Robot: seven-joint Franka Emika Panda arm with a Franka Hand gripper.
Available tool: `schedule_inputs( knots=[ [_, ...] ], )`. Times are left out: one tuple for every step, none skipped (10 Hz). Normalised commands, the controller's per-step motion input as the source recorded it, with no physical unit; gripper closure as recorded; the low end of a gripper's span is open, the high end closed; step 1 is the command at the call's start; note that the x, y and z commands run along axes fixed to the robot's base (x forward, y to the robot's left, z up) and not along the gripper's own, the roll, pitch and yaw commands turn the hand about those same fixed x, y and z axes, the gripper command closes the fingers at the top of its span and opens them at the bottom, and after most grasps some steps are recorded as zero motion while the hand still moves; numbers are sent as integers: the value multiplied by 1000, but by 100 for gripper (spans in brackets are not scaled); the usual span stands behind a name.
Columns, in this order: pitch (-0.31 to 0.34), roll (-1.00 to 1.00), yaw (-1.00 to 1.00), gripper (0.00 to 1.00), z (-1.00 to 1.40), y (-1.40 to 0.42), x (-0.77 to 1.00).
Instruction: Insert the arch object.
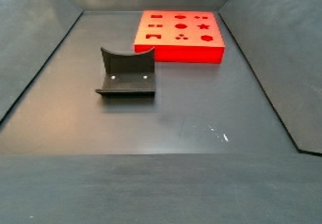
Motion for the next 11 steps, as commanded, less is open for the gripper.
schedule_inputs(
  knots=[
    [-26,0,-97,100,-306,657,194],
    [-23,0,-300,100,-397,723,306],
    [-33,0,-360,100,-383,657,294],
    [-49,0,-337,100,-383,689,246],
    [-69,0,-197,100,-360,840,26],
    [-50,0,-197,100,-329,834,54],
    [-53,0,-237,100,-320,803,77],
    [-97,-13,-443,100,-297,589,109],
    [-180,-44,-743,100,-274,243,129],
    [-203,-54,-866,100,-257,80,160],
    [-221,-61,-869,100,-254,71,143]
  ],
)
